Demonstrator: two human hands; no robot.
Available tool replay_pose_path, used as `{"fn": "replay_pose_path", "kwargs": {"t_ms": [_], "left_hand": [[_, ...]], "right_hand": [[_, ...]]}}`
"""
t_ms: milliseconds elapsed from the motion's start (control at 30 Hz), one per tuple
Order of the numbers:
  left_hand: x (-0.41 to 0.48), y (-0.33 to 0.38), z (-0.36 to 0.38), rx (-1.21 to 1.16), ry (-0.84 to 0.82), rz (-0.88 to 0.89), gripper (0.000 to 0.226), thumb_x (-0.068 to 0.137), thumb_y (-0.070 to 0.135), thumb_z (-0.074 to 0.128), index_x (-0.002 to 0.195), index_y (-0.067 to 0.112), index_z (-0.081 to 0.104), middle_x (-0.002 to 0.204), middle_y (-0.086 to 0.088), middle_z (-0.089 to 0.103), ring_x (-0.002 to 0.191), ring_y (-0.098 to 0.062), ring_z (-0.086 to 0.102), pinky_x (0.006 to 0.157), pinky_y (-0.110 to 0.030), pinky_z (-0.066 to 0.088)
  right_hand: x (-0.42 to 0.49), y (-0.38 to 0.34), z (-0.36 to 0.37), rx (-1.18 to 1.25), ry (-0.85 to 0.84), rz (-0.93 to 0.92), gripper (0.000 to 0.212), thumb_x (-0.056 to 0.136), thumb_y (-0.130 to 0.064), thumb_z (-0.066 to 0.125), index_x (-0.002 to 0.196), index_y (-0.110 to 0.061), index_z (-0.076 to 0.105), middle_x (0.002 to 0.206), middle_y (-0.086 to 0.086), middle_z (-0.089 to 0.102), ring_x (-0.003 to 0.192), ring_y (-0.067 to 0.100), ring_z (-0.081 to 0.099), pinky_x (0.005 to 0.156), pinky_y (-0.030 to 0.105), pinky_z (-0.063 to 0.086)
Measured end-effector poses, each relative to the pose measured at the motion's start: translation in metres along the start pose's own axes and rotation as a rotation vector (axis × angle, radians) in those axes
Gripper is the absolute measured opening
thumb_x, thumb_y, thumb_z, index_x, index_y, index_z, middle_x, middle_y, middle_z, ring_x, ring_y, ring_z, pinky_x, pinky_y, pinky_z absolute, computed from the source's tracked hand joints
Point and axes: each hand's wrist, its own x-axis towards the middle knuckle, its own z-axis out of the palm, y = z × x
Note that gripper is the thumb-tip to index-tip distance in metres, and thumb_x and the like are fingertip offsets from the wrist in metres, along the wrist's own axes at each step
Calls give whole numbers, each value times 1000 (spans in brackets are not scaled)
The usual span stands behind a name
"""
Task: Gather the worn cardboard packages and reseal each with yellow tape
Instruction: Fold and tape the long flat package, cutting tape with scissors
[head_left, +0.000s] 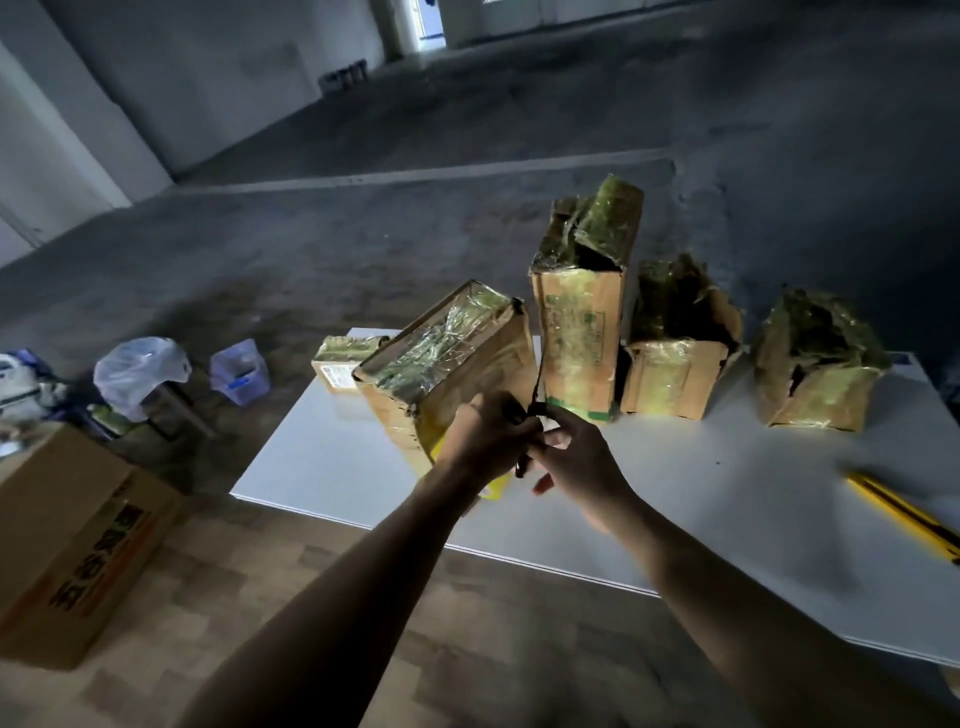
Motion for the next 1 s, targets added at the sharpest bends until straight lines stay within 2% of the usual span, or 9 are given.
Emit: {"fn": "replay_pose_path", "kwargs": {"t_ms": [133,233,300,400,500,567,667,867,1000], "left_hand": [[13,-17,-26,87,-103,115,21,87,34,70,82,14,68,75,1,68,65,-12,62,51,-17,43],[21,-33,-47,214,-234,260,36,94,45,61,88,11,72,86,-1,69,78,-14,63,66,-27,49],[29,-44,-60,257,-298,350,43,97,48,53,89,11,73,84,-2,67,73,-14,61,66,-28,48],[38,-49,-77,325,-310,515,42,101,40,49,87,7,69,82,-7,68,72,-22,63,66,-33,50],[47,-40,-94,351,-339,682,28,100,24,55,84,3,65,75,-3,61,67,-18,55,58,-26,38],[60,-37,-100,411,-360,699,21,99,22,56,91,5,66,82,-2,66,73,-17,62,60,-18,44],[88,-37,-98,518,-428,664,8,97,21,58,102,16,58,103,-7,67,88,-24,66,80,-41,55],[107,-16,-83,617,-655,705,26,95,-1,46,110,19,54,116,-7,60,105,-22,59,90,-39,51],[115,-6,-69,826,-734,675,33,97,17,57,129,18,49,123,-4,62,106,-21,60,92,-41,52]], "right_hand": [[-3,-5,26,196,4,59,37,94,2,53,123,-18,62,78,15,69,66,27,66,56,32,56],[-8,-5,48,180,48,83,28,94,-4,51,119,-10,62,75,17,65,63,29,63,52,30,51],[-14,-10,64,176,104,129,17,98,-13,53,108,-2,62,74,16,62,61,26,61,53,30,51],[-21,-17,87,229,157,221,38,99,-38,57,100,-1,61,67,12,59,59,25,56,52,32,51],[-31,-21,108,354,207,275,37,99,-39,56,106,-3,61,66,12,57,54,25,56,47,31,48],[-40,-24,119,462,212,300,31,100,-33,55,104,-3,61,67,13,55,52,26,56,45,30,47],[-46,-27,130,583,204,350,32,100,-32,54,104,-1,60,65,13,54,51,26,57,43,29,48],[-41,-29,131,607,266,335,37,100,-35,54,106,1,61,67,12,57,51,23,58,44,28,48],[-35,-26,128,621,338,331,36,99,-33,55,110,0,62,69,16,59,48,24,58,43,28,48]]}}
